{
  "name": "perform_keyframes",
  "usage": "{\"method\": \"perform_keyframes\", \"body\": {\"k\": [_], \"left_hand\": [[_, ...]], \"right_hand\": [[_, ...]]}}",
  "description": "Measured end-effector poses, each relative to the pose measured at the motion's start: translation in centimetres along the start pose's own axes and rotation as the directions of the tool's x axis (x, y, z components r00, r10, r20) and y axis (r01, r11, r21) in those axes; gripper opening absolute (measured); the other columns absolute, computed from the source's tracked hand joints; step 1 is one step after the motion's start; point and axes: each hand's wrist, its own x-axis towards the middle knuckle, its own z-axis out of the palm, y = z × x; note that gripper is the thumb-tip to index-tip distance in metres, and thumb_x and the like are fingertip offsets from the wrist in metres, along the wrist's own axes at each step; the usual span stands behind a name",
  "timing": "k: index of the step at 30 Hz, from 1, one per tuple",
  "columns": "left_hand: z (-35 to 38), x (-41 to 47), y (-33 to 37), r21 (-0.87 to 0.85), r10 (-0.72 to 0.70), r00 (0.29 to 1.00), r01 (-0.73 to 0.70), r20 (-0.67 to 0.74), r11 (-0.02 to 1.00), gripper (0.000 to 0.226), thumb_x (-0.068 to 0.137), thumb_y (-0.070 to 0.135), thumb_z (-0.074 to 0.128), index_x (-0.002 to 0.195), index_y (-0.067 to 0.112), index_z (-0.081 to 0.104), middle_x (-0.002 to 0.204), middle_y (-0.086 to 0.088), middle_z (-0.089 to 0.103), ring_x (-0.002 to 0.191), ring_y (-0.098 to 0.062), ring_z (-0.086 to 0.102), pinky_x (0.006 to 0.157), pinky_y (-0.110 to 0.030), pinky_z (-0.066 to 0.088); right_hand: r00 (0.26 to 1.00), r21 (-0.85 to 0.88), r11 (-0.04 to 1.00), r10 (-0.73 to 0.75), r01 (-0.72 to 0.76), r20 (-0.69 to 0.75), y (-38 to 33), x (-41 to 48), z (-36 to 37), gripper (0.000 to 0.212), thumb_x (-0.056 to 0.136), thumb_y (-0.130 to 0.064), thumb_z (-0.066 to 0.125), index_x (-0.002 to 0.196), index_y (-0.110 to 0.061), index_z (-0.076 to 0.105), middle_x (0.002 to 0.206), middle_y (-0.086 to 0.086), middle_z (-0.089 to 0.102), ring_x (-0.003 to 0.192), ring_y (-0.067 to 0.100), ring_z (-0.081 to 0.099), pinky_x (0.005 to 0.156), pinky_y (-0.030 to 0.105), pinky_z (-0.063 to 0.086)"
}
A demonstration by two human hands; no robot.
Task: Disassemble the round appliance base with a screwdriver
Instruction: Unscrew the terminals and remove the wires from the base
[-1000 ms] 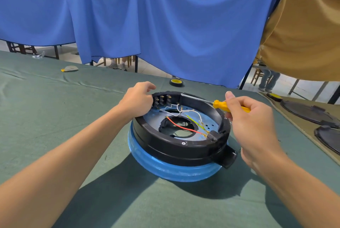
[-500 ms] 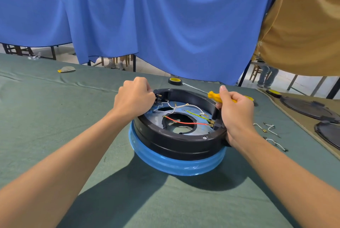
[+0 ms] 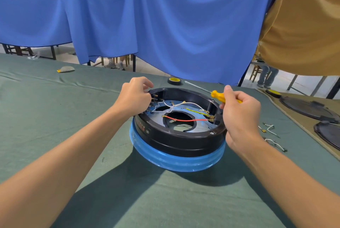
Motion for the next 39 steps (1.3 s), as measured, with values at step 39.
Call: {"method": "perform_keyframes", "body": {"k": [39], "left_hand": [[1.9, -2.2, 2.7, 0.511, 0.186, 0.887, -0.403, 0.423, 0.759, 0.079, 0.087, 0.073, 0.015, 0.147, 0.024, 0.031, 0.151, 0.0, 0.039, 0.138, -0.026, 0.035, 0.108, -0.045, 0.03]], "right_hand": [[0.989, -0.09, 0.985, -0.146, 0.147, 0.012, 0.0, -3.2, -0.4, 0.04, 0.098, -0.045, 0.047, 0.065, -0.022, 0.052, 0.055, -0.008, 0.051, 0.053, 0.006, 0.047, 0.053, 0.023, 0.035]]}}
